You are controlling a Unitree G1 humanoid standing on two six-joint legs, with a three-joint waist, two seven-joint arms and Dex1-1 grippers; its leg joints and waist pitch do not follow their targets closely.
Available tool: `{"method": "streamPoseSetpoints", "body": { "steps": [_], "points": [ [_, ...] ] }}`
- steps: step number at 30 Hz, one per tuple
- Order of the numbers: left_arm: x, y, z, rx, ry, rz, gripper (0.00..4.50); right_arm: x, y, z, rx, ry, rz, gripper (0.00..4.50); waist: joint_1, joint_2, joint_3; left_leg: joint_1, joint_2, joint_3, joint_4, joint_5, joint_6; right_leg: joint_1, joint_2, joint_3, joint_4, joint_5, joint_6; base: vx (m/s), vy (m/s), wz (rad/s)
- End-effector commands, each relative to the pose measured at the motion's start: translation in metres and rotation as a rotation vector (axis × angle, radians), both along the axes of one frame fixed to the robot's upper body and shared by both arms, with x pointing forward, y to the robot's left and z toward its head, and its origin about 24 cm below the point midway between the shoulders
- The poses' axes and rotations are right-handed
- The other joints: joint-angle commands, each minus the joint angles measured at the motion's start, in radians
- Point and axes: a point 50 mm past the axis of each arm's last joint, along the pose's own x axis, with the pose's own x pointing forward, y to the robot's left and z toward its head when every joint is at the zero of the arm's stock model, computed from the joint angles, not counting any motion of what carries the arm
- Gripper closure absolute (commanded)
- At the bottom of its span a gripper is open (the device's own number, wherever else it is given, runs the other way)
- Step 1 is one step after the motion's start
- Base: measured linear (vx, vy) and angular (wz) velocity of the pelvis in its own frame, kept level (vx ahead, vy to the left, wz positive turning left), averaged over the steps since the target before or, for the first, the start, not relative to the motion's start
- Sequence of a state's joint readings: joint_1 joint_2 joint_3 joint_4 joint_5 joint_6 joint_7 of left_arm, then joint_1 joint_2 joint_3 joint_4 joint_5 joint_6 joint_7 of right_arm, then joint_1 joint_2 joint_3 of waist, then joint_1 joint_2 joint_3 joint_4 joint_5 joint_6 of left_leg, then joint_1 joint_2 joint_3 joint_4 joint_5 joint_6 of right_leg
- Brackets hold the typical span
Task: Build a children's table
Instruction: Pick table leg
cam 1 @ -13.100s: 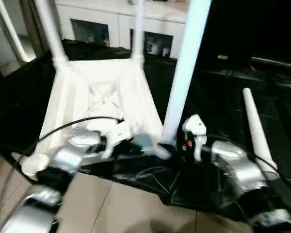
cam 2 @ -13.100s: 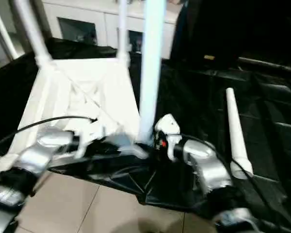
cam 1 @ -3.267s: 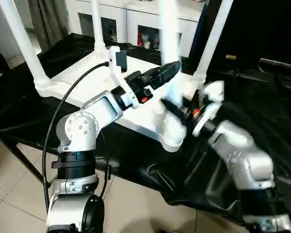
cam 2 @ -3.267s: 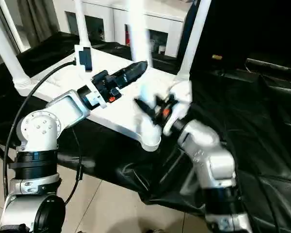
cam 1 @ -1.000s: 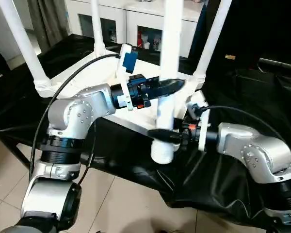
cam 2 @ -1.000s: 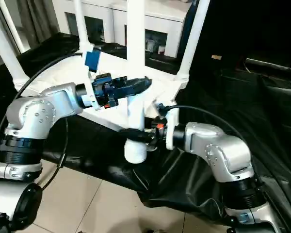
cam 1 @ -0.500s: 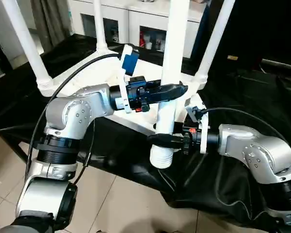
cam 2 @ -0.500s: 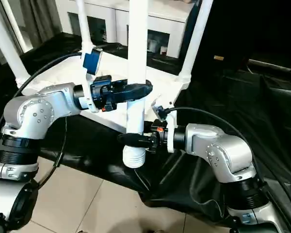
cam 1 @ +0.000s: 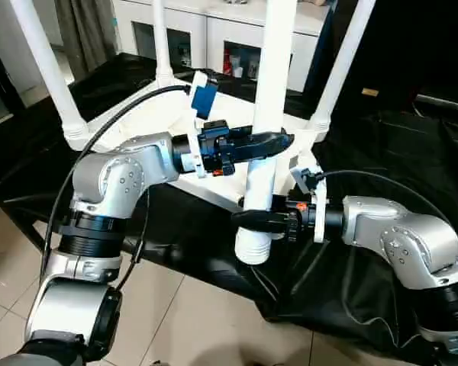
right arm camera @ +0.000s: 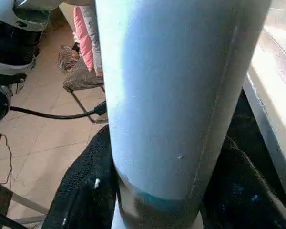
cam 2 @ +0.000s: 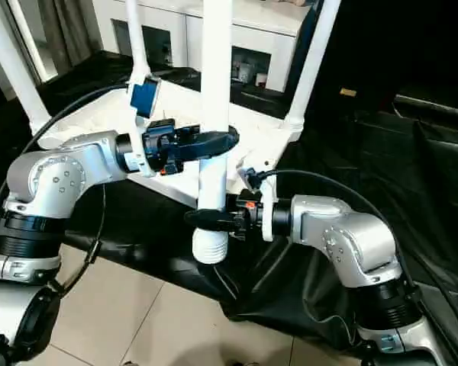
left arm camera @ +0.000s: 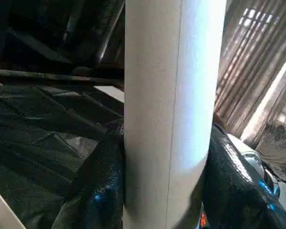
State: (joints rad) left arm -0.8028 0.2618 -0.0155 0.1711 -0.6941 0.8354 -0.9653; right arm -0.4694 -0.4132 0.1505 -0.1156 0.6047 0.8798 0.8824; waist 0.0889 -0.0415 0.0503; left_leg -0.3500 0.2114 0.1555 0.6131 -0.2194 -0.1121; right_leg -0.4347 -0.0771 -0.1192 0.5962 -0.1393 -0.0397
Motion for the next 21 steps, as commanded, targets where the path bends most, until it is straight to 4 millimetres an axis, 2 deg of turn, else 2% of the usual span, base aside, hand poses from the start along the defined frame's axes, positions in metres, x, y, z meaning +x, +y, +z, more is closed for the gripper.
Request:
{"method": "streamPoseSetpoints", "body": {
  "steps": [1, 2, 3, 4, 6, 7, 8, 10, 11, 13, 14, 15, 16, 17, 19, 20, 21],
  "points": [
    [0.003, -0.001, 0.013, -0.019, -0.071, 0.042, 2.70, 0.002, -0.004, -0.001, -0.010, -0.003, -0.034, 2.61, 0.003, -0.004, -0.078, -0.015, 0.003, 0.013, -0.060, -0.005, 0.038, 0.092, -0.053, 0.052, -0.062, -0.279, -0.079, 0.000, 0.000, 0.00],
    [0.003, -0.001, 0.014, -0.025, -0.070, 0.038, 2.35, 0.003, -0.004, -0.001, -0.008, -0.005, -0.040, 2.61, 0.003, -0.001, -0.078, -0.015, 0.004, 0.012, -0.061, -0.003, 0.038, 0.092, -0.053, 0.052, -0.061, -0.276, -0.080, 0.000, 0.000, 0.00],
    [0.005, -0.001, 0.015, -0.041, -0.059, 0.052, 2.35, 0.004, -0.004, -0.001, -0.005, -0.010, -0.052, 2.61, 0.003, 0.000, -0.079, -0.016, 0.004, 0.012, -0.060, -0.001, 0.038, 0.092, -0.053, 0.052, -0.061, -0.271, -0.081, 0.000, 0.000, 0.00],
    [0.006, 0.000, 0.015, -0.052, -0.049, 0.058, 2.00, 0.004, -0.004, -0.001, -0.003, -0.013, -0.059, 2.61, 0.002, -0.002, -0.078, -0.016, 0.003, 0.014, -0.060, 0.000, 0.038, 0.091, -0.051, 0.052, -0.061, -0.265, -0.083, 0.000, 0.000, 0.00],
    [0.008, 0.001, 0.017, -0.099, -0.021, 0.062, 1.94, 0.006, -0.004, 0.000, 0.010, -0.022, -0.087, 2.61, 0.003, -0.002, -0.079, -0.015, 0.000, 0.014, -0.059, 0.000, 0.037, 0.092, -0.050, 0.051, -0.063, -0.269, -0.084, 0.000, 0.000, 0.00],
    [0.012, 0.003, 0.018, -0.138, -0.031, 0.103, 1.73, 0.008, -0.005, 0.001, 0.022, -0.029, -0.111, 2.62, 0.003, 0.004, -0.079, -0.016, 0.000, 0.013, -0.059, -0.002, 0.037, 0.092, -0.050, 0.050, -0.063, -0.269, -0.086, 0.000, 0.000, 0.00],
    [0.015, 0.004, 0.020, -0.167, -0.039, 0.137, 1.73, 0.009, -0.005, 0.002, 0.030, -0.034, -0.129, 2.62, 0.002, -0.001, -0.080, -0.017, -0.001, 0.013, -0.059, -0.006, 0.036, 0.094, -0.051, 0.049, -0.065, -0.268, -0.085, 0.000, 0.000, 0.00],
    [0.019, 0.008, 0.023, -0.258, -0.039, 0.183, 1.51, 0.012, -0.006, 0.004, 0.064, -0.042, -0.177, 2.62, 0.001, 0.001, -0.080, -0.017, 0.000, 0.012, -0.059, -0.009, 0.038, 0.093, -0.050, 0.049, -0.066, -0.265, -0.085, 0.000, 0.000, 0.00],
    [0.020, 0.009, 0.024, -0.279, -0.035, 0.192, 1.49, 0.013, -0.006, 0.004, 0.071, -0.043, -0.187, 2.62, 0.001, 0.002, -0.079, -0.017, 0.000, 0.013, -0.058, -0.009, 0.038, 0.092, -0.051, 0.050, -0.065, -0.262, -0.088, 0.000, 0.000, 0.00],
    [0.025, 0.018, 0.028, -0.448, -0.020, 0.248, 1.49, 0.018, -0.008, 0.008, 0.125, -0.054, -0.265, 2.62, 0.004, 0.002, -0.081, -0.017, -0.001, 0.013, -0.058, -0.005, 0.040, 0.092, -0.050, 0.049, -0.064, -0.255, -0.094, 0.000, 0.000, 0.00],
    [0.025, 0.018, 0.028, -0.455, -0.018, 0.253, 1.49, 0.018, -0.008, 0.008, 0.127, -0.054, -0.268, 2.62, 0.003, 0.000, -0.082, -0.017, -0.001, 0.013, -0.058, -0.008, 0.041, 0.093, -0.050, 0.048, -0.064, -0.250, -0.098, 0.000, 0.000, 0.00],
    [0.032, 0.026, 0.028, -0.526, 0.008, 0.321, 1.49, 0.022, -0.011, 0.011, 0.152, -0.069, -0.328, 2.62, 0.004, 0.004, -0.083, -0.016, -0.001, 0.012, -0.058, -0.005, 0.041, 0.093, -0.049, 0.048, -0.062, -0.245, -0.098, 0.000, 0.000, 0.00],
    [0.039, 0.034, 0.023, -0.541, 0.028, 0.384, 1.49, 0.028, -0.017, 0.012, 0.166, -0.098, -0.440, 2.62, 0.001, 0.003, -0.081, -0.016, -0.005, 0.014, -0.058, -0.004, 0.045, 0.090, -0.047, 0.048, -0.067, -0.244, -0.092, 0.000, 0.000, 0.00],
    [0.044, 0.036, 0.012, -0.401, -0.010, 0.439, 1.49, 0.034, -0.026, 0.012, 0.147, -0.138, -0.544, 2.62, 0.000, 0.001, -0.081, -0.013, -0.004, 0.013, -0.061, -0.014, 0.042, 0.087, -0.047, 0.045, -0.072, -0.280, -0.069, 0.000, 0.000, 0.00],
    [0.045, 0.033, 0.001, -0.245, -0.065, 0.447, 1.49, 0.036, -0.032, 0.010, 0.101, -0.168, -0.589, 2.62, -0.001, 0.006, -0.080, -0.008, -0.001, 0.009, -0.066, -0.013, 0.034, 0.086, -0.047, 0.046, -0.076, -0.313, -0.027, 0.000, 0.000, 0.00],
    [0.045, 0.030, -0.021, 0.060, -0.186, 0.434, 1.49, 0.038, -0.041, 0.004, 0.004, -0.217, -0.649, 2.62, -0.002, 0.009, -0.080, -0.006, 0.001, 0.006, -0.068, 0.000, 0.029, 0.085, -0.046, 0.047, -0.075, -0.312, -0.002, 0.000, 0.000, 0.00],
    [0.045, 0.029, -0.031, 0.189, -0.239, 0.417, 1.49, 0.038, -0.045, 0.002, -0.041, -0.238, -0.668, 2.62, -0.005, 0.008, -0.080, -0.006, 0.001, 0.007, -0.066, 0.006, 0.023, 0.086, -0.046, 0.050, -0.071, -0.300, 0.013, 0.000, 0.000, 0.00]
  ]
}}
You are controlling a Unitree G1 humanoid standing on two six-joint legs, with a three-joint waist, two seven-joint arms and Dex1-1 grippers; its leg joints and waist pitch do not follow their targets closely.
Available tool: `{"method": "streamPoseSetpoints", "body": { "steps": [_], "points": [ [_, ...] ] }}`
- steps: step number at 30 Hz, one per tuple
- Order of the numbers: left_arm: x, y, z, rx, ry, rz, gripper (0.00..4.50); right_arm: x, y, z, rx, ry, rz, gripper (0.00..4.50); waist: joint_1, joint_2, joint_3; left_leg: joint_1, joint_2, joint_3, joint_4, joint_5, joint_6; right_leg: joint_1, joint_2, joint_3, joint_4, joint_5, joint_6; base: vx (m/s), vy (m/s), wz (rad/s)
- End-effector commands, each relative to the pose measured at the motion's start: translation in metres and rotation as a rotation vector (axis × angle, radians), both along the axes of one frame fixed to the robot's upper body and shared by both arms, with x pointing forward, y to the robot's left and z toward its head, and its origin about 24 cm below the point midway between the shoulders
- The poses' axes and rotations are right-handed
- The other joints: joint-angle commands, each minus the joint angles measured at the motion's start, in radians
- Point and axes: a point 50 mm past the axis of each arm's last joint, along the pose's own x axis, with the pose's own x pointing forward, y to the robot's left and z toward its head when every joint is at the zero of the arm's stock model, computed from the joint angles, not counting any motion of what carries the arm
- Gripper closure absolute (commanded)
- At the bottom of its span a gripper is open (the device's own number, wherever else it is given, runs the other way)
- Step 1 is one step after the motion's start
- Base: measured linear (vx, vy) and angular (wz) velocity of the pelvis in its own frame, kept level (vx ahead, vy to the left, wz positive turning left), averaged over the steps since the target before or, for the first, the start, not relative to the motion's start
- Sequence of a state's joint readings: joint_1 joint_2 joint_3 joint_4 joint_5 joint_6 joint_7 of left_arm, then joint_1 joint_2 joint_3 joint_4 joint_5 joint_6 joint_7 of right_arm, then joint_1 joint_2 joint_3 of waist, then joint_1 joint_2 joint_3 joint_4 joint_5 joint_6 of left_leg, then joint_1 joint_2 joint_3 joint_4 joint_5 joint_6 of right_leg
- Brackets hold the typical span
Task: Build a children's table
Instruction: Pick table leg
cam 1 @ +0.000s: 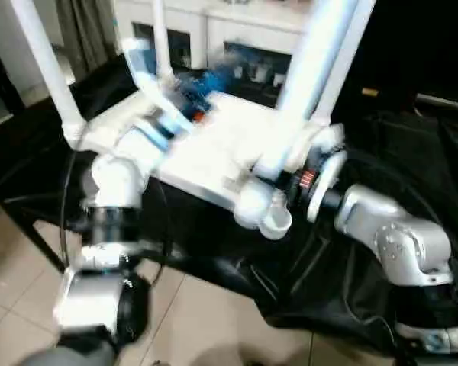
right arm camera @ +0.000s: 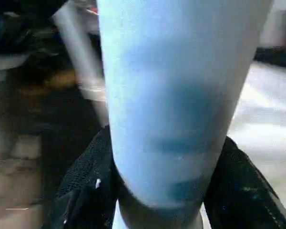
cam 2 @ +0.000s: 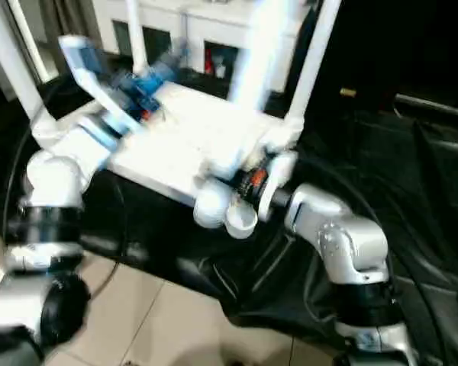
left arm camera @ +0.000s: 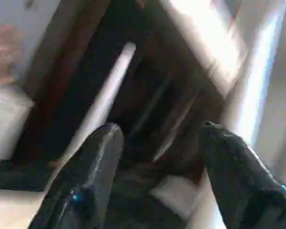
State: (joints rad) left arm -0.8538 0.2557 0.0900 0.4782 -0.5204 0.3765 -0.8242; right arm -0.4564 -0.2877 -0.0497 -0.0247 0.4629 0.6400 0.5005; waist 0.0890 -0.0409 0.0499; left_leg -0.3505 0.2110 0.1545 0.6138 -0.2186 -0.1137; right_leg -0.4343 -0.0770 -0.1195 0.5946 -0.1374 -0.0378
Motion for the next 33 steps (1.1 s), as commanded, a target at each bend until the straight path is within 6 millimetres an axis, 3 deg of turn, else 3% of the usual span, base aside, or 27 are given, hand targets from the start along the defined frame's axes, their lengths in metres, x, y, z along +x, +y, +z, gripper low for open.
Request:
{"method": "streamPoseSetpoints", "body": {
  "steps": [1, 3, 4, 6, 7, 8, 9, 12, 13, 14, 15, 16, 17, 18, 19, 20, 21, 22, 23, 24, 26, 28, 29, 30, 32, 33],
  "points": [
    [-0.002, -0.012, -0.025, 0.233, -0.012, -0.031, 1.49, 0.001, -0.009, -0.005, -0.070, -0.019, -0.069, 2.62, -0.003, 0.009, -0.080, -0.005, 0.001, 0.009, -0.066, 0.006, 0.023, 0.086, -0.047, 0.052, -0.068, -0.293, 0.011, 0.000, 0.000, 0.00],
    [-0.002, -0.011, -0.046, 0.518, -0.069, -0.065, 1.49, -0.002, -0.016, -0.010, -0.102, -0.012, -0.101, 2.62, -0.002, 0.009, -0.083, -0.005, 0.002, 0.008, -0.067, 0.011, 0.028, 0.087, -0.048, 0.055, -0.061, -0.251, -0.002, 0.000, 0.000, 0.00],
    [-0.002, -0.011, -0.047, 0.528, -0.071, -0.068, 1.49, -0.002, -0.016, -0.010, -0.104, -0.012, -0.102, 2.62, -0.003, 0.009, -0.083, -0.009, 0.002, 0.008, -0.067, 0.016, 0.027, 0.091, -0.050, 0.056, -0.057, -0.232, -0.015, 0.000, 0.000, 0.00],
    [-0.004, -0.010, -0.066, 0.716, -0.096, -0.152, 1.49, -0.005, -0.022, -0.015, -0.143, -0.022, -0.128, 2.62, -0.002, 0.012, -0.084, -0.010, 0.003, 0.008, -0.066, 0.019, 0.026, 0.092, -0.054, 0.057, -0.052, -0.190, -0.052, 0.000, 0.000, 0.00],
    [-0.004, -0.010, -0.069, 0.743, -0.099, -0.168, 1.49, -0.006, -0.023, -0.015, -0.149, -0.023, -0.133, 2.62, -0.003, 0.015, -0.082, -0.009, 0.001, 0.009, -0.066, 0.004, 0.032, 0.089, -0.051, 0.056, -0.062, -0.194, -0.062, 0.000, 0.000, 0.00],
    [-0.004, -0.010, -0.073, 0.776, -0.101, -0.188, 1.49, -0.007, -0.024, -0.016, -0.160, -0.025, -0.139, 2.62, -0.004, 0.012, -0.082, -0.009, 0.000, 0.010, -0.066, -0.006, 0.029, 0.093, -0.051, 0.057, -0.058, -0.196, -0.065, 0.000, 0.000, 0.00],
    [-0.001, -0.011, -0.079, 0.845, -0.120, -0.180, 1.49, -0.007, -0.026, -0.017, -0.167, -0.036, -0.161, 2.62, -0.005, 0.020, -0.081, -0.010, 0.000, 0.010, -0.067, -0.026, 0.024, 0.096, -0.054, 0.057, -0.059, -0.212, -0.071, 0.000, 0.000, 0.00],
    [0.004, -0.012, -0.079, 0.790, -0.123, -0.088, 1.49, -0.007, -0.028, -0.017, -0.173, -0.043, -0.207, 2.62, -0.006, 0.016, -0.081, -0.012, -0.003, 0.010, -0.066, -0.048, 0.023, 0.099, -0.055, 0.054, -0.065, -0.254, -0.068, 0.000, 0.000, 0.00],
    [0.005, -0.013, -0.078, 0.750, -0.119, -0.048, 1.49, -0.007, -0.029, -0.018, -0.182, -0.045, -0.224, 2.62, -0.007, 0.019, -0.080, -0.011, -0.003, 0.011, -0.064, -0.054, 0.025, 0.095, -0.054, 0.052, -0.068, -0.270, -0.071, 0.000, 0.000, 0.00],
    [0.010, -0.011, -0.074, 0.627, -0.086, 0.081, 1.49, -0.007, -0.032, -0.019, -0.231, -0.057, -0.280, 2.62, -0.006, 0.029, -0.080, -0.011, -0.002, 0.011, -0.064, -0.058, 0.024, 0.094, -0.053, 0.052, -0.069, -0.273, -0.079, 0.000, 0.000, 0.00],
    [0.013, -0.009, -0.071, 0.565, -0.084, 0.165, 1.49, -0.007, -0.034, -0.020, -0.255, -0.061, -0.315, 2.62, -0.005, 0.023, -0.083, -0.010, -0.003, 0.010, -0.062, -0.057, 0.023, 0.095, -0.052, 0.050, -0.067, -0.258, -0.091, 0.000, 0.000, 0.00],
    [0.014, -0.002, -0.066, 0.435, -0.068, 0.299, 1.49, -0.007, -0.036, -0.021, -0.269, -0.055, -0.373, 2.62, -0.005, 0.025, -0.081, -0.012, -0.001, 0.010, -0.061, -0.056, 0.018, 0.095, -0.052, 0.051, -0.062, -0.247, -0.101, 0.000, 0.000, 0.00],
    [0.014, -0.002, -0.066, 0.435, -0.068, 0.299, 1.49, -0.007, -0.036, -0.021, -0.269, -0.055, -0.373, 2.62, -0.005, 0.023, -0.081, -0.013, -0.002, 0.010, -0.060, -0.058, 0.021, 0.096, -0.052, 0.051, -0.063, -0.240, -0.111, 0.000, 0.000, 0.00],
    [0.013, 0.006, -0.062, 0.349, -0.063, 0.387, 1.49, -0.008, -0.036, -0.022, -0.268, -0.057, -0.403, 2.62, -0.005, 0.022, -0.082, -0.012, -0.005, 0.011, -0.062, -0.066, 0.030, 0.097, -0.050, 0.047, -0.068, -0.265, -0.103, 0.000, 0.000, 0.00],
    [0.011, 0.013, -0.060, 0.287, -0.059, 0.453, 1.49, -0.009, -0.035, -0.022, -0.267, -0.063, -0.423, 2.62, -0.009, 0.025, -0.084, -0.016, 0.002, 0.007, -0.062, -0.064, 0.028, 0.101, -0.055, 0.048, -0.058, -0.257, -0.108, 0.000, 0.000, 0.00],
    [0.001, 0.030, -0.063, 0.220, -0.070, 0.598, 1.49, -0.013, -0.027, -0.023, -0.275, -0.094, -0.427, 2.62, -0.014, 0.019, -0.082, -0.016, 0.000, 0.010, -0.062, -0.066, 0.038, 0.095, -0.050, 0.046, -0.065, -0.265, -0.100, 0.000, 0.000, 0.00],
    [-0.006, 0.039, -0.066, 0.220, -0.081, 0.676, 1.49, -0.015, -0.024, -0.025, -0.272, -0.099, -0.439, 2.62, -0.020, 0.018, -0.085, -0.020, 0.005, 0.007, -0.063, -0.055, 0.040, 0.100, -0.054, 0.046, -0.057, -0.248, -0.102, 0.000, 0.000, 0.00],
    [-0.010, 0.042, -0.069, 0.228, -0.080, 0.714, 1.49, -0.015, -0.023, -0.027, -0.265, -0.097, -0.446, 2.62, -0.027, 0.020, -0.083, -0.022, 0.000, 0.010, -0.062, -0.052, 0.051, 0.095, -0.050, 0.046, -0.065, -0.256, -0.091, 0.000, 0.000, 0.00],
    [-0.013, 0.045, -0.071, 0.234, -0.081, 0.741, 1.49, -0.015, -0.022, -0.028, -0.259, -0.094, -0.453, 2.62, -0.034, 0.025, -0.081, -0.015, -0.001, 0.012, -0.063, -0.068, 0.063, 0.087, -0.044, 0.042, -0.073, -0.300, -0.073, 0.000, 0.000, 0.00],
    [-0.022, 0.049, -0.077, 0.260, -0.091, 0.795, 1.49, -0.015, -0.019, -0.033, -0.239, -0.084, -0.471, 2.62, -0.037, 0.022, -0.078, -0.012, -0.001, 0.013, -0.064, -0.094, 0.067, 0.082, -0.044, 0.039, -0.081, -0.366, -0.048, 0.000, 0.000, 0.00],
    [-0.035, 0.048, -0.084, 0.322, -0.132, 0.814, 1.49, -0.014, -0.014, -0.038, -0.210, -0.079, -0.480, 2.62, -0.041, 0.024, -0.073, -0.013, 0.002, 0.012, -0.067, -0.122, 0.062, 0.075, -0.046, 0.036, -0.094, -0.440, -0.013, 0.000, 0.000, 0.00],
    [-0.047, 0.043, -0.090, 0.342, -0.106, 0.824, 1.49, -0.014, -0.007, -0.044, -0.175, -0.064, -0.459, 2.62, -0.038, 0.021, -0.072, -0.006, 0.000, 0.012, -0.068, -0.152, 0.060, 0.067, -0.043, 0.034, -0.101, -0.479, 0.011, 0.000, 0.000, 0.00],
    [-0.049, 0.043, -0.090, 0.338, -0.090, 0.835, 1.49, -0.015, -0.004, -0.045, -0.165, -0.063, -0.443, 2.62, -0.035, 0.023, -0.070, -0.004, 0.003, 0.011, -0.069, -0.165, 0.058, 0.063, -0.045, 0.036, -0.102, -0.477, 0.006, 0.000, 0.000, 0.00],
    [-0.049, 0.043, -0.090, 0.338, -0.090, 0.835, 1.49, -0.015, -0.004, -0.045, -0.165, -0.063, -0.443, 2.62, -0.034, 0.025, -0.070, -0.002, 0.004, 0.011, -0.069, -0.174, 0.056, 0.062, -0.044, 0.036, -0.100, -0.475, 0.007, 0.000, 0.000, 0.00],
    [-0.053, 0.044, -0.089, 0.344, -0.083, 0.852, 1.49, -0.016, 0.005, -0.048, -0.144, -0.056, -0.399, 2.62, -0.030, 0.017, -0.070, -0.004, 0.003, 0.008, -0.073, -0.173, 0.059, 0.066, -0.043, 0.039, -0.093, -0.441, 0.005, 0.000, 0.000, 0.00],
    [-0.054, 0.045, -0.089, 0.348, -0.084, 0.870, 1.49, -0.017, 0.007, -0.049, -0.149, -0.060, -0.387, 2.62, -0.033, 0.018, -0.066, 0.003, 0.006, 0.006, -0.079, -0.238, 0.050, 0.071, -0.044, 0.035, -0.094, -0.503, 0.016, 0.000, 0.000, 0.00]
  ]
}}
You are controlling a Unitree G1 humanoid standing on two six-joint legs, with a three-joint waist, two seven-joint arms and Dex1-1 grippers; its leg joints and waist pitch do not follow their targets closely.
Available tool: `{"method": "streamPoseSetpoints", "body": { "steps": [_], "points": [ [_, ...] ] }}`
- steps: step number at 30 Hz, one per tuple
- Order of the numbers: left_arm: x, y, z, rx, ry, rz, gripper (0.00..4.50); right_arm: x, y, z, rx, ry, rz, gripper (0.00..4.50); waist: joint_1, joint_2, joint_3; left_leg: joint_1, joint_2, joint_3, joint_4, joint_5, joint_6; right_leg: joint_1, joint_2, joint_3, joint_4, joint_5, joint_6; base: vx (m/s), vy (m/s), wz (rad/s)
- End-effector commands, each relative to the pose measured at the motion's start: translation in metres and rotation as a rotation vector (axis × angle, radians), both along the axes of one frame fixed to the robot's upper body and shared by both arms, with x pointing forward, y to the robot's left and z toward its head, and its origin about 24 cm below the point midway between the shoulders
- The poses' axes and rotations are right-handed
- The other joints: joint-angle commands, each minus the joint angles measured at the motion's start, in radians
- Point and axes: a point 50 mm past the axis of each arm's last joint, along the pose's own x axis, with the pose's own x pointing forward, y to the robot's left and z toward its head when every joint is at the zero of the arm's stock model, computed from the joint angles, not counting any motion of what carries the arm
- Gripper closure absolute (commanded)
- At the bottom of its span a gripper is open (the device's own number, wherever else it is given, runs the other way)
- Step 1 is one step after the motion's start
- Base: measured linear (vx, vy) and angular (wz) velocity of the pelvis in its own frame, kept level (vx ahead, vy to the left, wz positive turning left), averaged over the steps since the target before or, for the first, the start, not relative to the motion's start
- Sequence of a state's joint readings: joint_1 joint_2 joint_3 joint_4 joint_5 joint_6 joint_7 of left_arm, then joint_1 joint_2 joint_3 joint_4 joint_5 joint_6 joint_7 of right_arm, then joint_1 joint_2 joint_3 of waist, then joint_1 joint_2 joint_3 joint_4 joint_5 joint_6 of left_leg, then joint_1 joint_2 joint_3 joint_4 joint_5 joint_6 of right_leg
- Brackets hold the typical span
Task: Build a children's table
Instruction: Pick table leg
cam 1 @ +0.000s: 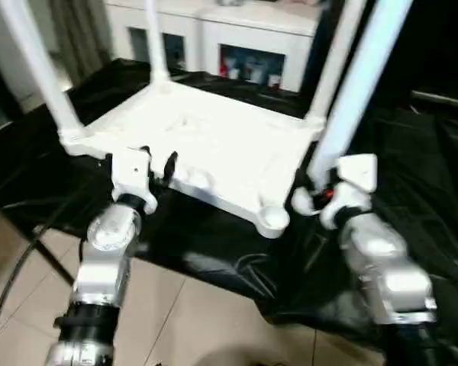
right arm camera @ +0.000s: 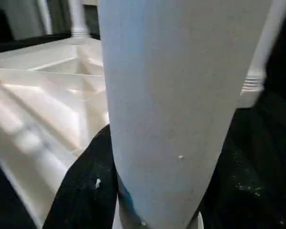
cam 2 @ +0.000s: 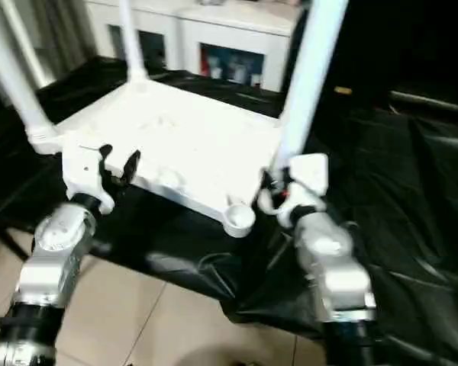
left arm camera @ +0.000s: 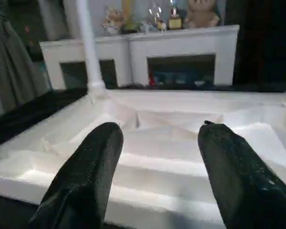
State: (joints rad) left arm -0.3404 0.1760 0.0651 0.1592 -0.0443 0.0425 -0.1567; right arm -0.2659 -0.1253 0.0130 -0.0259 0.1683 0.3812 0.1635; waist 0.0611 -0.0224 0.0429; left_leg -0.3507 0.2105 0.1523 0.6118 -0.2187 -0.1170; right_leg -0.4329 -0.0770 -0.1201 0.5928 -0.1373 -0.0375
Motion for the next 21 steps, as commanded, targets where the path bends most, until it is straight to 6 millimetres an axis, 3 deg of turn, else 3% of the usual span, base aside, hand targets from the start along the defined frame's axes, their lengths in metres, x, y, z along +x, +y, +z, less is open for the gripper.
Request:
{"method": "streamPoseSetpoints", "body": {
  "steps": [1, 3, 4, 5, 6, 7, 8, 9, 10, 11, 12, 15, 16, 17, 18, 19, 20, 21],
  "points": [
    [-0.003, 0.002, 0.001, 0.006, 0.012, 0.042, 1.49, -0.002, 0.004, -0.002, 0.005, -0.014, 0.032, 2.62, -0.007, -0.005, -0.058, 0.009, 0.005, 0.008, -0.077, -0.271, 0.050, 0.070, -0.044, 0.033, -0.096, -0.542, 0.028, 0.000, 0.000, 0.00],
    [-0.004, 0.004, 0.001, -0.002, 0.014, 0.054, 1.49, -0.002, 0.007, -0.002, 0.013, -0.014, 0.046, 2.62, -0.013, -0.004, -0.053, 0.025, 0.002, 0.005, -0.080, -0.357, 0.052, 0.074, -0.042, 0.023, -0.110, -0.645, 0.050, 0.000, 0.000, 0.00],
    [-0.006, 0.005, 0.001, 0.000, 0.012, 0.061, 1.49, -0.002, 0.007, -0.004, 0.009, -0.008, 0.050, 2.62, -0.020, -0.009, -0.045, 0.045, 0.000, 0.007, -0.082, -0.409, 0.058, 0.071, -0.038, 0.014, -0.124, -0.701, 0.060, 0.000, 0.000, 0.00],
    [-0.006, 0.005, 0.001, 0.001, 0.012, 0.062, 1.49, -0.002, 0.007, -0.004, 0.009, -0.008, 0.050, 2.62, -0.022, -0.006, -0.043, 0.056, -0.002, 0.006, -0.079, -0.435, 0.061, 0.068, -0.035, 0.005, -0.130, -0.731, 0.066, 0.000, 0.000, 0.00],
    [-0.008, 0.007, 0.001, 0.001, 0.014, 0.069, 1.49, -0.002, 0.006, -0.005, 0.000, -0.007, 0.053, 2.62, -0.033, -0.004, -0.043, 0.078, 0.001, 0.003, -0.082, -0.479, 0.069, 0.080, -0.036, -0.011, -0.146, -0.757, 0.069, 0.000, 0.000, 0.00],
    [-0.009, 0.007, 0.001, 0.001, 0.019, 0.077, 1.49, -0.001, 0.006, -0.006, 0.003, -0.005, 0.051, 2.62, -0.037, -0.001, -0.041, 0.084, 0.004, 0.000, -0.085, -0.496, 0.072, 0.081, -0.035, -0.014, -0.146, -0.755, 0.063, 0.000, 0.000, 0.00],
    [-0.009, 0.007, 0.001, 0.001, 0.019, 0.077, 1.49, -0.001, 0.006, -0.006, 0.003, -0.005, 0.051, 2.62, -0.037, -0.001, -0.041, 0.084, 0.004, 0.000, -0.085, -0.496, 0.072, 0.081, -0.035, -0.014, -0.146, -0.755, 0.063, 0.000, 0.000, 0.00],
    [-0.010, 0.008, 0.002, 0.002, 0.021, 0.080, 1.49, 0.000, 0.006, -0.007, 0.003, -0.002, 0.051, 2.62, -0.050, 0.005, -0.034, 0.089, 0.024, -0.012, -0.098, -0.558, 0.076, 0.098, -0.038, -0.030, -0.142, -0.730, 0.052, 0.000, 0.000, 0.00],
    [-0.011, 0.008, 0.002, 0.002, 0.021, 0.078, 1.49, 0.000, 0.006, -0.007, 0.004, -0.001, 0.051, 2.62, -0.054, 0.001, -0.034, 0.091, 0.028, -0.013, -0.101, -0.574, 0.075, 0.101, -0.039, -0.029, -0.137, -0.727, 0.049, 0.077, 0.012, -0.17],
    [-0.013, 0.008, 0.002, 0.006, 0.025, 0.078, 1.49, 0.001, 0.007, -0.008, 0.003, 0.003, 0.056, 2.62, -0.056, 0.000, -0.042, 0.091, 0.025, -0.013, -0.105, -0.553, 0.066, 0.115, -0.051, -0.017, -0.127, -0.703, 0.024, 0.062, 0.002, -0.13],
    [-0.014, 0.007, 0.003, 0.006, 0.028, 0.076, 1.49, 0.001, 0.008, -0.009, 0.004, 0.004, 0.062, 2.62, -0.055, -0.003, -0.045, 0.091, 0.016, -0.006, -0.104, -0.517, 0.068, 0.121, -0.058, -0.008, -0.126, -0.695, -0.006, 0.066, 0.015, -0.09],
    [-0.015, 0.007, 0.003, 0.014, 0.031, 0.069, 1.49, 0.000, 0.008, -0.011, 0.010, 0.007, 0.058, 2.62, -0.053, -0.007, -0.048, 0.080, 0.004, 0.005, -0.105, -0.420, 0.085, 0.139, -0.060, 0.010, -0.121, -0.675, -0.058, 0.073, 0.018, -0.04],
    [-0.015, 0.007, 0.003, 0.016, 0.033, 0.068, 1.49, 0.000, 0.009, -0.011, 0.017, 0.007, 0.056, 2.62, -0.047, -0.001, -0.053, 0.075, 0.003, 0.009, -0.108, -0.365, 0.090, 0.152, -0.061, 0.020, -0.115, -0.634, -0.086, 0.097, 0.007, -0.02],
    [-0.016, 0.008, 0.003, 0.020, 0.035, 0.067, 1.49, -0.001, 0.009, -0.012, 0.023, 0.010, 0.057, 2.62, -0.044, 0.003, -0.063, 0.078, 0.003, 0.012, -0.113, -0.303, 0.102, 0.159, -0.056, 0.027, -0.100, -0.540, -0.133, 0.097, 0.007, -0.02],
    [-0.016, 0.008, 0.004, 0.021, 0.037, 0.065, 1.49, -0.001, 0.010, -0.013, 0.022, 0.017, 0.055, 2.62, -0.051, 0.021, -0.068, 0.157, 0.025, 0.032, -0.123, -0.306, 0.069, 0.111, -0.027, 0.049, -0.087, -0.450, -0.191, 0.164, -0.004, 0.01],
    [-0.016, 0.008, 0.004, 0.021, 0.037, 0.065, 1.49, -0.001, 0.010, -0.013, 0.022, 0.017, 0.055, 2.62, -0.052, 0.007, -0.067, 0.176, 0.034, 0.029, -0.134, -0.305, 0.040, 0.100, -0.017, 0.047, -0.055, -0.357, -0.228, 0.109, -0.006, 0.01],
    [-0.016, 0.008, 0.004, 0.021, 0.038, 0.064, 1.49, -0.002, 0.010, -0.013, 0.027, 0.012, 0.056, 2.62, -0.054, -0.009, -0.055, 0.156, 0.035, 0.027, -0.140, -0.301, 0.036, 0.108, -0.014, 0.048, -0.038, -0.298, -0.252, 0.173, -0.036, -0.26],
    [-0.016, 0.007, 0.005, 0.028, 0.037, 0.052, 1.49, -0.003, 0.011, -0.012, 0.016, 0.000, 0.064, 2.62, -0.022, -0.026, -0.055, 0.063, -0.052, 0.050, -0.085, -0.277, 0.082, 0.213, -0.037, 0.108, -0.059, -0.293, -0.306, 0.107, -0.013, -0.32]
  ]
}}
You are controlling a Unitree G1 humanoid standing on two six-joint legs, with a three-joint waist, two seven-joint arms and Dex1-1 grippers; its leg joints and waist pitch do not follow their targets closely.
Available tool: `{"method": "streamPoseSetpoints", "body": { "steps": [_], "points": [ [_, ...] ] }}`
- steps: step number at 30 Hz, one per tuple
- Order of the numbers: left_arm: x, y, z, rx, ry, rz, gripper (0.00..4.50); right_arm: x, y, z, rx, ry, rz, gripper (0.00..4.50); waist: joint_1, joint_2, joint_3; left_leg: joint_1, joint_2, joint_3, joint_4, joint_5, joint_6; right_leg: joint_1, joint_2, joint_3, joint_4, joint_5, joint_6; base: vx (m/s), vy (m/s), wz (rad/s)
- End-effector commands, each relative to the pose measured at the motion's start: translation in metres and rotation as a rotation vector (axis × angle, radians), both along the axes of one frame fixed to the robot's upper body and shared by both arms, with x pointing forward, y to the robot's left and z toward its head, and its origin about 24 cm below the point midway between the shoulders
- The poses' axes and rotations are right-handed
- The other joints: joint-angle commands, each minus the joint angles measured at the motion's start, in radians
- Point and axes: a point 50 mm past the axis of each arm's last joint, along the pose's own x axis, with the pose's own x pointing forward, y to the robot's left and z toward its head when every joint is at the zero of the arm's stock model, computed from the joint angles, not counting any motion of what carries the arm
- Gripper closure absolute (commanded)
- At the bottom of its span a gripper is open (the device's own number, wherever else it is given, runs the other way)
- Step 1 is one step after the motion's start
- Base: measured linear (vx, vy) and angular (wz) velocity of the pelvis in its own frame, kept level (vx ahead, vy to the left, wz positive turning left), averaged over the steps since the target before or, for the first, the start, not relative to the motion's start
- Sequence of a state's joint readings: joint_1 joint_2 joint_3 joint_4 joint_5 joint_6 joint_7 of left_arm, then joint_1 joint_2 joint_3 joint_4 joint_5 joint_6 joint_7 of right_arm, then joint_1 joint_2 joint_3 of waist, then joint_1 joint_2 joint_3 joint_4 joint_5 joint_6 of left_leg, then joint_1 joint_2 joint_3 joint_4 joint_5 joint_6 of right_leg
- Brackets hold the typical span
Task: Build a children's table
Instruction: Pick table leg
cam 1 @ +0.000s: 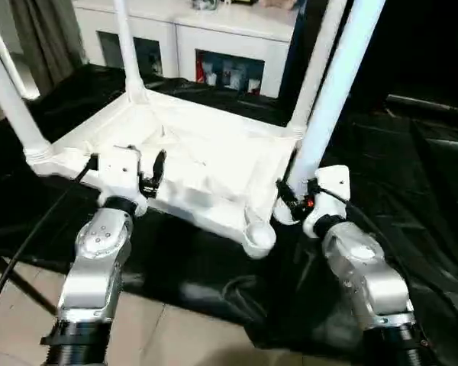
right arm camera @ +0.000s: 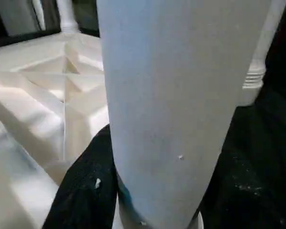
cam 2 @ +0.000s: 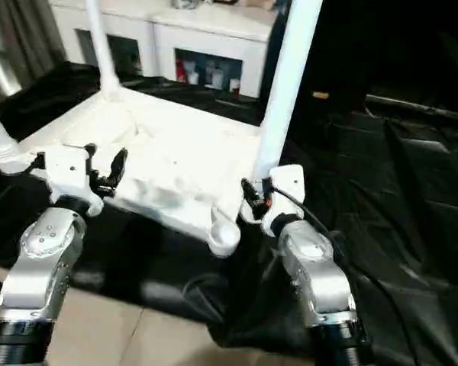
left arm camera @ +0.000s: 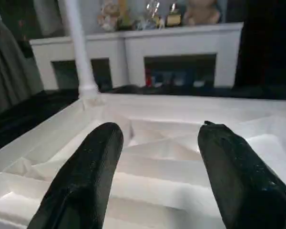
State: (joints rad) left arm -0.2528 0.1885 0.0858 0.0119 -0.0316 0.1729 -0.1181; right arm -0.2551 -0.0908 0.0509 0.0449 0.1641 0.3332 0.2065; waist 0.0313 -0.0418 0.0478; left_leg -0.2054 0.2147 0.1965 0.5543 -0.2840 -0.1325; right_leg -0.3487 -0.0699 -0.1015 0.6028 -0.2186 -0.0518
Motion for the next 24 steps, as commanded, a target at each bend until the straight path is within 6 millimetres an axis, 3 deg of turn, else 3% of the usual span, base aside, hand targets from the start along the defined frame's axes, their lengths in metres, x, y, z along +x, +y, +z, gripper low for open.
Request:
{"method": "streamPoseSetpoints", "body": {
  "steps": [1, 2, 3, 4, 5, 6, 7, 8, 9, 10, 11, 12, 13, 14, 15, 16, 17, 18, 19, 20, 21, 24],
  "points": [
    [0.001, -0.006, 0.007, 0.011, -0.021, -0.029, 1.49, -0.001, -0.005, 0.004, -0.008, -0.037, -0.010, 2.62, 0.037, 0.008, -0.066, -0.072, -0.060, 0.006, -0.007, -0.185, 0.111, 0.135, -0.075, 0.113, -0.085, -0.244, -0.334, 0.107, -0.013, -0.32],
    [0.000, -0.006, 0.007, 0.012, -0.018, -0.030, 1.49, -0.001, -0.005, 0.003, -0.012, -0.031, -0.014, 2.62, 0.044, 0.002, -0.069, -0.093, -0.061, -0.007, 0.021, -0.138, 0.127, 0.153, -0.089, 0.141, -0.091, -0.240, -0.369, 0.118, 0.021, 0.00],
    [0.001, -0.006, 0.007, 0.012, -0.016, -0.030, 1.49, -0.001, -0.006, 0.003, -0.015, -0.025, -0.018, 2.62, 0.068, 0.010, -0.073, -0.138, -0.054, -0.036, 0.070, -0.060, 0.134, 0.193, -0.119, 0.173, -0.096, -0.195, -0.427, 0.143, 0.033, 0.14],
    [0.000, -0.006, 0.008, 0.000, -0.023, -0.032, 1.49, -0.002, -0.006, 0.003, -0.010, -0.024, -0.019, 2.62, 0.077, 0.026, -0.069, -0.146, -0.033, -0.050, 0.079, -0.028, 0.124, 0.186, -0.133, 0.175, -0.099, -0.156, -0.440, 0.143, 0.033, 0.14],
    [0.000, -0.007, 0.009, -0.003, -0.026, -0.031, 1.49, -0.002, -0.006, 0.003, -0.004, -0.030, -0.016, 2.62, 0.067, 0.043, -0.064, -0.157, -0.001, -0.056, 0.029, 0.099, 0.093, 0.152, -0.074, 0.114, -0.057, -0.021, -0.378, 0.117, 0.067, 0.06],
    [0.000, -0.007, 0.009, -0.002, -0.026, -0.031, 1.49, -0.002, -0.006, 0.004, 0.000, -0.036, -0.012, 2.62, 0.021, 0.058, -0.070, -0.083, 0.022, -0.094, -0.016, 0.301, 0.138, 0.055, 0.015, 0.035, 0.024, 0.092, -0.226, 0.107, 0.025, -0.07],
    [-0.001, -0.007, 0.006, 0.014, -0.006, -0.033, 1.49, -0.003, -0.006, 0.004, 0.009, -0.042, -0.004, 2.62, -0.001, 0.063, -0.077, 0.033, 0.083, -0.158, 0.012, 0.479, 0.261, -0.083, -0.016, 0.032, 0.064, 0.031, -0.120, 0.107, 0.025, -0.07],
    [-0.002, -0.007, 0.006, 0.016, -0.007, -0.043, 1.49, -0.003, -0.006, 0.005, 0.009, -0.042, -0.003, 2.62, -0.006, 0.040, -0.099, 0.062, 0.105, -0.176, 0.038, 0.621, 0.326, -0.105, -0.047, 0.049, 0.068, 0.071, -0.080, 0.133, -0.014, 0.03],
    [-0.005, -0.009, 0.005, 0.024, -0.011, -0.079, 1.49, -0.003, -0.005, 0.005, 0.009, -0.044, 0.003, 2.62, 0.019, -0.005, -0.093, -0.047, -0.019, -0.103, 0.102, 0.890, 0.294, -0.052, -0.078, 0.116, 0.044, 0.450, -0.078, 0.088, 0.013, 0.09],
    [-0.007, -0.009, 0.004, 0.024, -0.007, -0.098, 1.49, -0.003, -0.005, 0.005, 0.007, -0.044, 0.006, 2.62, 0.030, -0.023, -0.101, -0.087, -0.064, -0.087, 0.103, 0.910, 0.270, -0.004, -0.045, 0.129, 0.065, 0.626, -0.082, 0.088, 0.013, 0.09],
    [-0.009, -0.011, 0.003, 0.024, -0.001, -0.134, 1.49, -0.003, -0.004, 0.005, 0.002, -0.045, 0.012, 2.62, 0.046, -0.026, -0.105, -0.107, -0.089, -0.066, 0.101, 0.813, 0.228, 0.019, -0.024, 0.145, 0.078, 0.853, -0.127, 0.000, 0.000, 0.00],
    [-0.010, -0.013, 0.000, 0.056, 0.029, -0.206, 1.49, -0.002, -0.004, 0.005, -0.003, -0.049, 0.017, 2.62, 0.049, -0.013, -0.100, -0.128, -0.081, -0.061, 0.084, 0.684, 0.196, 0.029, -0.009, 0.150, 0.077, 0.912, -0.161, 0.020, -0.034, 0.24],
    [-0.010, -0.013, 0.000, 0.056, 0.029, -0.206, 1.49, -0.002, -0.004, 0.005, -0.003, -0.049, 0.017, 2.62, 0.049, -0.006, -0.096, -0.128, -0.075, -0.061, 0.076, 0.630, 0.173, 0.028, -0.002, 0.148, 0.072, 0.875, -0.166, 0.008, -0.079, 0.33],
    [-0.010, -0.016, -0.001, 0.060, 0.041, -0.267, 1.49, -0.003, -0.004, 0.005, -0.004, -0.050, 0.017, 2.62, 0.047, -0.003, -0.093, -0.122, -0.068, -0.057, 0.070, 0.577, 0.152, 0.022, -0.001, 0.145, 0.063, 0.818, -0.168, -0.010, -0.071, 0.17],
    [-0.010, -0.020, -0.002, 0.069, 0.057, -0.353, 1.49, -0.003, -0.005, 0.005, -0.005, -0.052, 0.016, 2.62, 0.041, 0.005, -0.083, -0.115, -0.050, -0.061, 0.050, 0.442, 0.098, 0.019, -0.006, 0.142, 0.045, 0.610, -0.176, -0.034, -0.083, 0.10],
    [-0.010, -0.021, -0.002, 0.073, 0.060, -0.368, 1.49, -0.003, -0.006, 0.005, -0.006, -0.052, 0.016, 2.62, 0.038, 0.008, -0.078, -0.120, -0.046, -0.064, 0.042, 0.393, 0.081, 0.021, -0.010, 0.142, 0.038, 0.535, -0.173, -0.082, -0.076, 0.03],
    [-0.010, -0.023, -0.002, 0.083, 0.069, -0.407, 1.49, -0.003, -0.006, 0.005, -0.006, -0.052, 0.016, 2.62, 0.037, 0.007, -0.064, -0.119, -0.034, -0.062, 0.026, 0.229, 0.048, 0.013, -0.018, 0.138, 0.015, 0.332, -0.162, -0.082, -0.076, 0.03],
    [-0.009, -0.031, -0.006, 0.157, 0.121, -0.569, 1.49, -0.002, -0.010, 0.006, -0.024, -0.054, 0.029, 2.62, 0.037, 0.011, -0.058, -0.116, -0.028, -0.062, 0.017, 0.136, 0.032, 0.013, -0.025, 0.139, 0.006, 0.217, -0.157, -0.110, -0.058, 0.05],
    [-0.009, -0.031, -0.006, 0.161, 0.125, -0.579, 1.49, -0.002, -0.010, 0.007, -0.026, -0.054, 0.030, 2.62, 0.041, 0.012, -0.050, -0.107, -0.025, -0.062, 0.004, 0.004, 0.013, 0.011, -0.030, 0.143, -0.008, 0.037, -0.134, 0.000, 0.000, 0.00],
    [-0.008, -0.033, -0.008, 0.181, 0.146, -0.627, 1.22, -0.002, -0.012, 0.007, -0.032, -0.055, 0.035, 2.62, 0.041, 0.011, -0.049, -0.105, -0.022, -0.061, 0.000, -0.034, 0.009, 0.012, -0.032, 0.145, -0.011, -0.019, -0.128, -0.107, -0.036, 0.06],
    [-0.006, -0.035, -0.008, 0.224, 0.162, -0.716, 1.22, 0.000, -0.016, 0.009, -0.038, -0.061, 0.040, 2.62, 0.043, 0.012, -0.046, -0.101, -0.019, -0.058, -0.008, -0.072, 0.010, 0.007, -0.036, 0.145, -0.025, -0.113, -0.112, -0.105, -0.026, 0.06],
    [0.004, -0.038, -0.005, 0.314, 0.198, -0.856, 0.97, 0.004, -0.026, 0.014, -0.061, -0.073, 0.052, 2.62, 0.044, 0.014, -0.046, -0.110, -0.018, -0.054, -0.014, -0.075, 0.011, 0.010, -0.039, 0.149, -0.033, -0.172, -0.097, -0.110, -0.027, 0.03]
  ]
}}
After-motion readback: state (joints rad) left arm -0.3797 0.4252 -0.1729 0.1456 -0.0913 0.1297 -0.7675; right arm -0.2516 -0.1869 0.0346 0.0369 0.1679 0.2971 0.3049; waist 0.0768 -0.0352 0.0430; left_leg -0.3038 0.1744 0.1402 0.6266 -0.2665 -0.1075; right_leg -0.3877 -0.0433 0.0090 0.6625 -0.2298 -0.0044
